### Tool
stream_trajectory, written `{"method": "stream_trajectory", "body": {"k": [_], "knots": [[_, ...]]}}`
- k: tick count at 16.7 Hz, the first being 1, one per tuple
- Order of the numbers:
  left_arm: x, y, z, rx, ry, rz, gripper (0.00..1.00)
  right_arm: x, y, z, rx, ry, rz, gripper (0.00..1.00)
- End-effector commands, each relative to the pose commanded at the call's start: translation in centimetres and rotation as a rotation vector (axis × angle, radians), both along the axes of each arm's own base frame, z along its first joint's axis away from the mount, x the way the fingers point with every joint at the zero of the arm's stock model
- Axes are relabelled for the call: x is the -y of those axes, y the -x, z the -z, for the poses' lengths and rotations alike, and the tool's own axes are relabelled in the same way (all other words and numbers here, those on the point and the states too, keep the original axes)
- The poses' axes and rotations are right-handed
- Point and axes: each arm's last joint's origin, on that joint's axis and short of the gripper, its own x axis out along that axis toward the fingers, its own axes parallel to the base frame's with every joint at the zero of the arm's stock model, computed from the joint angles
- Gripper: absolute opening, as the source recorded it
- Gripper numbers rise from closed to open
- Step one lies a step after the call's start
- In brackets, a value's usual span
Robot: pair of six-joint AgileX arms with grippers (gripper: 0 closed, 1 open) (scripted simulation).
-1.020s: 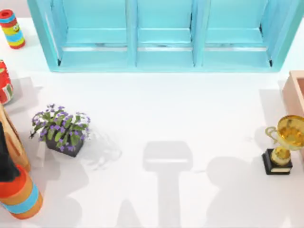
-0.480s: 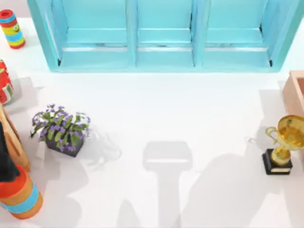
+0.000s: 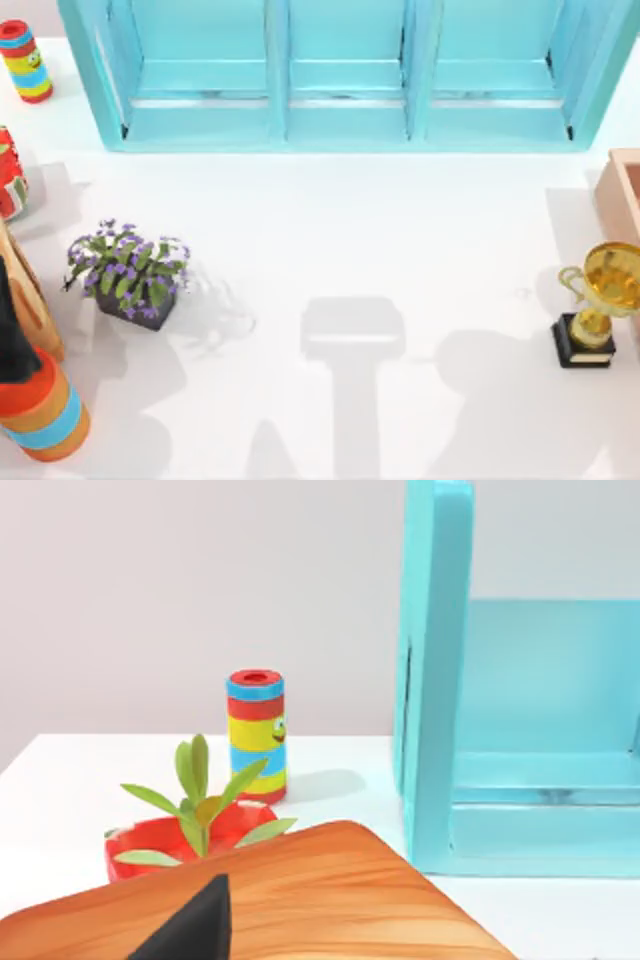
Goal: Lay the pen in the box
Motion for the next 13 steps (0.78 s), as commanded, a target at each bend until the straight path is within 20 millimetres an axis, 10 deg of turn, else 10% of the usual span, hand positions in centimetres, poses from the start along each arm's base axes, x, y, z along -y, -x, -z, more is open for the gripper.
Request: {"method": "stream_trajectory", "body": {"k": [13], "knots": [[0.0,0.0,0.0,0.0,0.0,0.0,1.0,0.0,0.0,0.0,0.0,0.0,0.0,0.9]]}}
